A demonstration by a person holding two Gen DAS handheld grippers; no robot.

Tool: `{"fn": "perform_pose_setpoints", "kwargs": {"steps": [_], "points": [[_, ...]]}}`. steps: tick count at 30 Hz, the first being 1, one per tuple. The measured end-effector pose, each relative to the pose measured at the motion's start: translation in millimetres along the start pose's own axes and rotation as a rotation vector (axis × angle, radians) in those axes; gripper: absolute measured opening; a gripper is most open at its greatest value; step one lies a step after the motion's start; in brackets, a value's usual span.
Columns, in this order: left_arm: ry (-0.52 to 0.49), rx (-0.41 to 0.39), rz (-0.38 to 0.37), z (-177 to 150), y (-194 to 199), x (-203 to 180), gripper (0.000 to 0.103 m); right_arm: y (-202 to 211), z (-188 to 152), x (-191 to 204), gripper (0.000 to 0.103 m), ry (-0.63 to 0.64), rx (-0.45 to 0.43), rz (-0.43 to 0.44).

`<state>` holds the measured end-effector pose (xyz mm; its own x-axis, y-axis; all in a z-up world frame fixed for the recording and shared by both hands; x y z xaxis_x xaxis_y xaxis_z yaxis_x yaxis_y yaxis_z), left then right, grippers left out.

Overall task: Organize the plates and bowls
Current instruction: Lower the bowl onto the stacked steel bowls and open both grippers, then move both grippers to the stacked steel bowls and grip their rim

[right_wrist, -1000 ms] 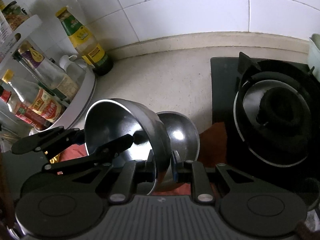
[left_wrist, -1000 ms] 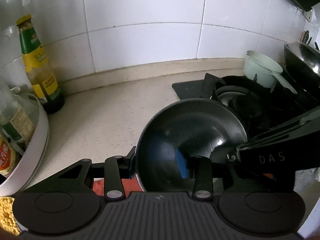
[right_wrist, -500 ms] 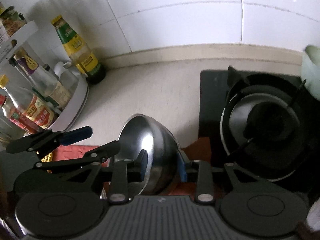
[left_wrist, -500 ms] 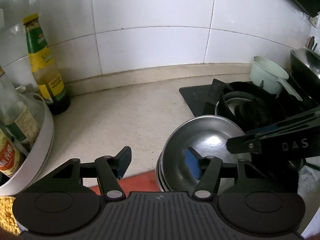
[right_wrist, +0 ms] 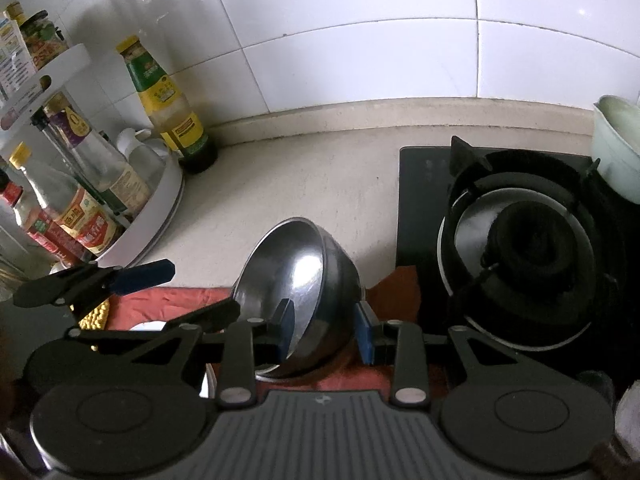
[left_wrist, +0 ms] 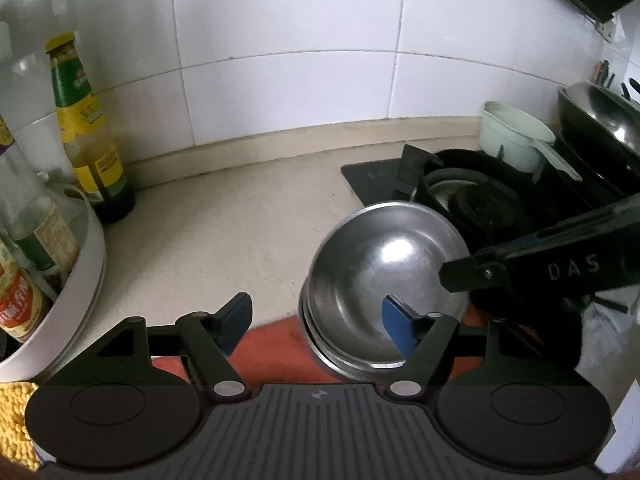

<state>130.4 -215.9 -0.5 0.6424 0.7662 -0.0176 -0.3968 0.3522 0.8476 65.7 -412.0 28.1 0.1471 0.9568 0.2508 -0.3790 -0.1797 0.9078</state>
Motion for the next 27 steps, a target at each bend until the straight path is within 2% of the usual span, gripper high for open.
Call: {"fn": "perform_pose_setpoints", "kwargs": {"steps": [12, 27], "points": [[-0.060, 0.025, -0.003, -21.8, 2.9, -9.5, 0.083, 1.9, -12.3, 7.5, 0.032, -0.004, 0.009, 0.003], [-0.098, 0.041, 0.002, -32.5, 1.4, -8.8, 0.085, 1.0, -25.6, 15.4, 0.036, 0.002, 0.020, -0.030]]}}
Point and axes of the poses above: each gripper's, at about its wrist camera, not at the fingertips, and y roughly against the way its jaws point, x to its left, z to its top, the point moved 1 cm from there along -y, roughly the way its jaws point, and after that the axes turned 10 degrees about x, right-handed, at the moved point
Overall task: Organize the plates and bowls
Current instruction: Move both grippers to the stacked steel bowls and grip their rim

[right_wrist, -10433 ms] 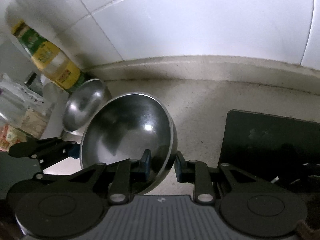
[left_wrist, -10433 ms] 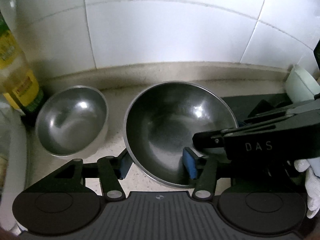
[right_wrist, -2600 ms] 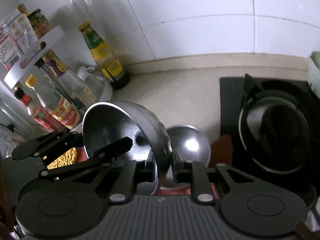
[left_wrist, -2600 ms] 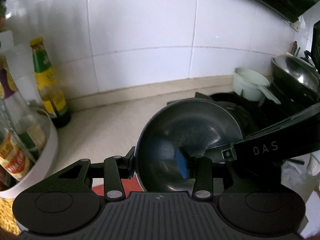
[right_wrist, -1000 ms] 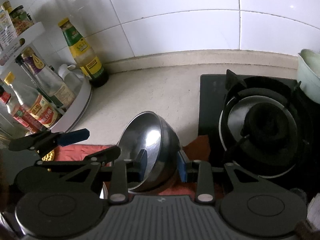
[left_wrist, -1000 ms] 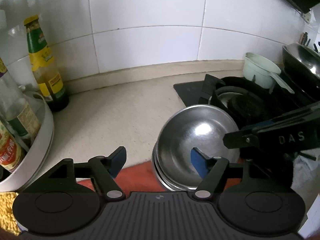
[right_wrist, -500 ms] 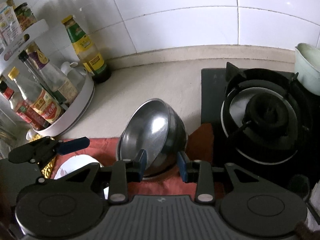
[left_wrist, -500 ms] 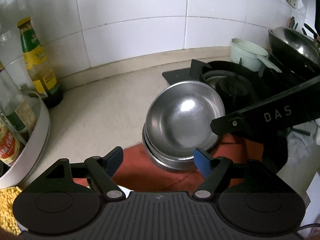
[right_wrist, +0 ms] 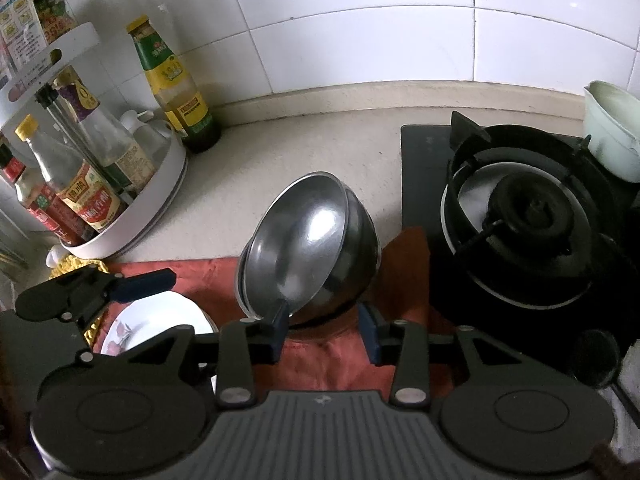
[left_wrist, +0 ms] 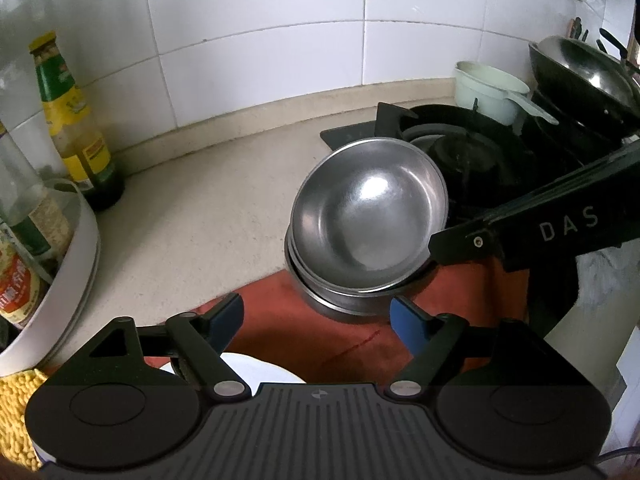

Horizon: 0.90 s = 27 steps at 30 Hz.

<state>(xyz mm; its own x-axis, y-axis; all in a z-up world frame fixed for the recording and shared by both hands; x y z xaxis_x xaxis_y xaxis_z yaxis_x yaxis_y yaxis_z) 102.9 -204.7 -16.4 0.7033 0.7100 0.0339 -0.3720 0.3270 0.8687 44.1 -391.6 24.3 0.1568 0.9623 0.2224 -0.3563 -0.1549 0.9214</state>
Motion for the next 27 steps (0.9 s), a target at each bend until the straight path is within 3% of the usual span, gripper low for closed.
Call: {"fn": "perform_pose_setpoints", "kwargs": {"steps": [17, 27], "points": [[-0.054, 0.011, -0.012, -7.5, -2.7, -5.9, 0.087, -1.6, -11.0, 4.0, 0.037, -0.023, 0.014, -0.026], [-0.063, 0.033, -0.006, -7.6, -11.7, -16.2, 0.088, -1.0, -21.3, -6.1, 0.043, -0.045, 0.029, -0.036]]}}
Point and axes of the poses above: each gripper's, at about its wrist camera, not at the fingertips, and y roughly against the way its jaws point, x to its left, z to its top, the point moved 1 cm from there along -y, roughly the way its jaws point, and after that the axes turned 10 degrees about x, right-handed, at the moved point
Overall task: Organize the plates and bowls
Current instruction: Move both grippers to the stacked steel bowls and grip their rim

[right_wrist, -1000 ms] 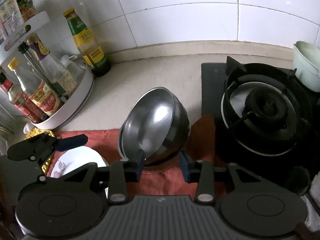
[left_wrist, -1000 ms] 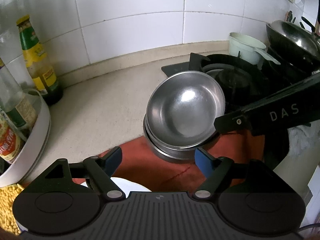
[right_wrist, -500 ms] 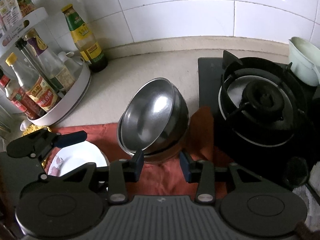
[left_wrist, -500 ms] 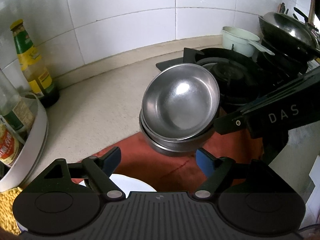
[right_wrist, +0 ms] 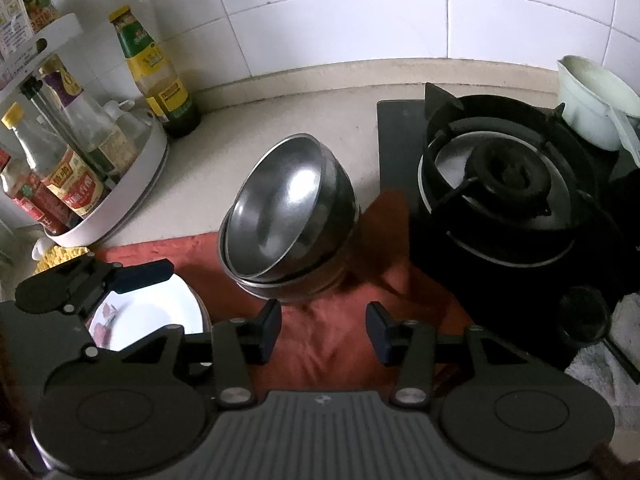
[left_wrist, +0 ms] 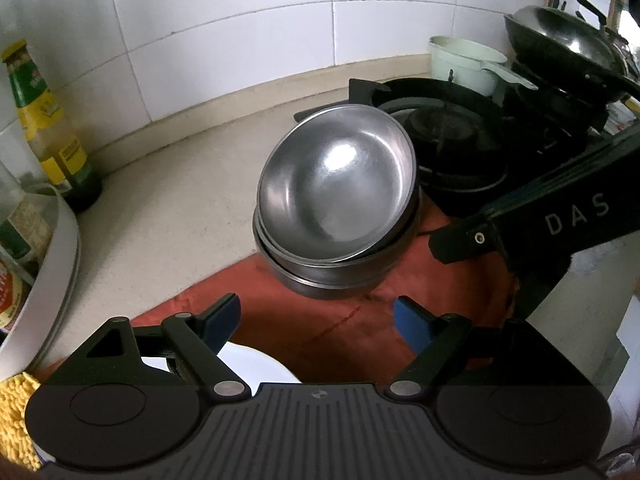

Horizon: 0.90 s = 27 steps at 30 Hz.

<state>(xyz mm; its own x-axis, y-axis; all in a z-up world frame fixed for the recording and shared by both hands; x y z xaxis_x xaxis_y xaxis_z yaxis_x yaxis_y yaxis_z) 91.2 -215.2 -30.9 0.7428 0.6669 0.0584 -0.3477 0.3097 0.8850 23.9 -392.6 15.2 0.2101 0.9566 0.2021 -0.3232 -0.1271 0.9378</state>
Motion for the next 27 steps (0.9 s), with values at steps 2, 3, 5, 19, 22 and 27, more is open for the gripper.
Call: {"fn": "perform_pose_setpoints", "kwargs": {"steps": [2, 3, 5, 19, 22, 27], "points": [[0.013, 0.002, 0.009, 3.1, -1.4, -0.7, 0.088, -2.0, 2.5, -2.4, 0.044, 0.005, 0.005, 0.007], [0.020, 0.004, 0.015, 4.4, -1.8, -0.8, 0.088, -3.3, 4.2, -3.4, 0.044, 0.011, 0.010, 0.012], [0.032, 0.006, 0.027, 7.0, -3.1, -1.4, 0.089, -6.3, 8.5, -3.9, 0.044, 0.029, 0.019, 0.018], [0.106, 0.046, 0.059, 21.0, -19.5, -7.0, 0.091, -15.6, 36.2, -23.5, 0.045, 0.113, 0.060, 0.049], [0.110, 0.057, 0.063, 21.8, -24.6, -10.5, 0.091, -16.5, 40.3, -30.1, 0.046, 0.126, 0.069, 0.048], [0.117, 0.080, 0.061, 20.7, -33.2, -16.6, 0.091, -13.1, 46.5, -46.0, 0.046, 0.126, 0.087, 0.032]]}}
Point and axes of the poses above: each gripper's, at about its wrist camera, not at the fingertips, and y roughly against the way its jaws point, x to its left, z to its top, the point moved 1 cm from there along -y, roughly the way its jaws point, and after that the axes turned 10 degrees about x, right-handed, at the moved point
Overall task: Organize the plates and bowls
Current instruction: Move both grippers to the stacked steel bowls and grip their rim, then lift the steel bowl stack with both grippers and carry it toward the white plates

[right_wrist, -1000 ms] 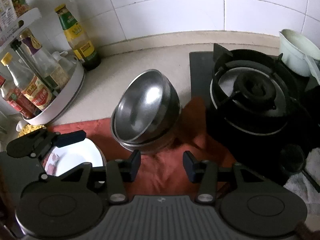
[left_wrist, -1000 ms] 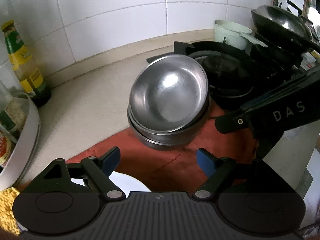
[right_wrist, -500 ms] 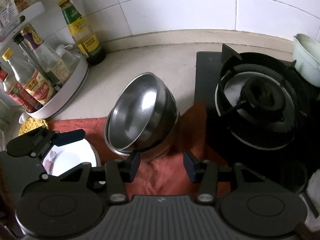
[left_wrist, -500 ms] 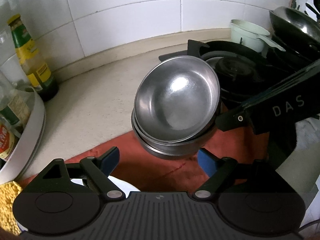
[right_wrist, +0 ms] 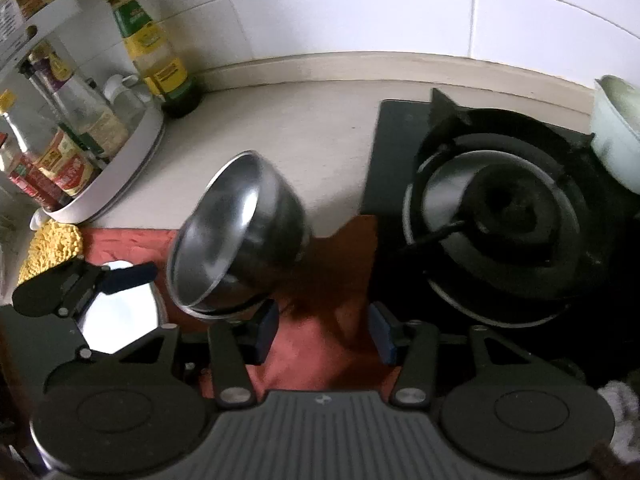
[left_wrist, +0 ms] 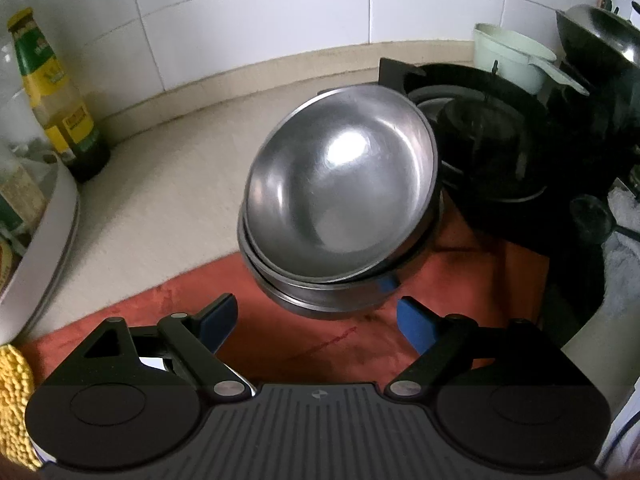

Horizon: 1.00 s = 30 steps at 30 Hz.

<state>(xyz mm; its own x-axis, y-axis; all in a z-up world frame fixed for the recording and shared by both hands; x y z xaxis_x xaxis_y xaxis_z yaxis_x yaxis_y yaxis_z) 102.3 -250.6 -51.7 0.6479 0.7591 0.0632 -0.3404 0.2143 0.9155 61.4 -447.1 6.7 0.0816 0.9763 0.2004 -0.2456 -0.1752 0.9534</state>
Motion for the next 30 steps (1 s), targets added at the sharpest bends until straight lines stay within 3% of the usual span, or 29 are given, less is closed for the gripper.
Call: {"fn": "perform_pose_setpoints", "kwargs": {"steps": [5, 9, 14, 20, 30], "points": [[0.021, 0.012, 0.000, 3.7, -8.0, -7.0, 0.091, 29.7, 11.3, -13.9, 0.047, -0.024, -0.144, 0.053], [0.037, 0.015, 0.008, 7.0, -12.5, -12.7, 0.091, 19.0, 29.9, -8.3, 0.050, 0.013, -0.192, 0.113], [0.064, 0.001, 0.034, 9.2, -15.6, -19.4, 0.095, -20.4, 42.0, 5.0, 0.049, 0.114, -0.148, 0.144], [0.096, -0.017, 0.049, 10.9, -19.0, -22.4, 0.097, -54.7, 40.1, -3.6, 0.043, 0.135, -0.054, 0.171], [0.086, -0.061, 0.097, 9.5, -24.7, -31.8, 0.101, -36.9, 59.4, -2.0, 0.042, 0.216, -0.078, 0.217]]}}
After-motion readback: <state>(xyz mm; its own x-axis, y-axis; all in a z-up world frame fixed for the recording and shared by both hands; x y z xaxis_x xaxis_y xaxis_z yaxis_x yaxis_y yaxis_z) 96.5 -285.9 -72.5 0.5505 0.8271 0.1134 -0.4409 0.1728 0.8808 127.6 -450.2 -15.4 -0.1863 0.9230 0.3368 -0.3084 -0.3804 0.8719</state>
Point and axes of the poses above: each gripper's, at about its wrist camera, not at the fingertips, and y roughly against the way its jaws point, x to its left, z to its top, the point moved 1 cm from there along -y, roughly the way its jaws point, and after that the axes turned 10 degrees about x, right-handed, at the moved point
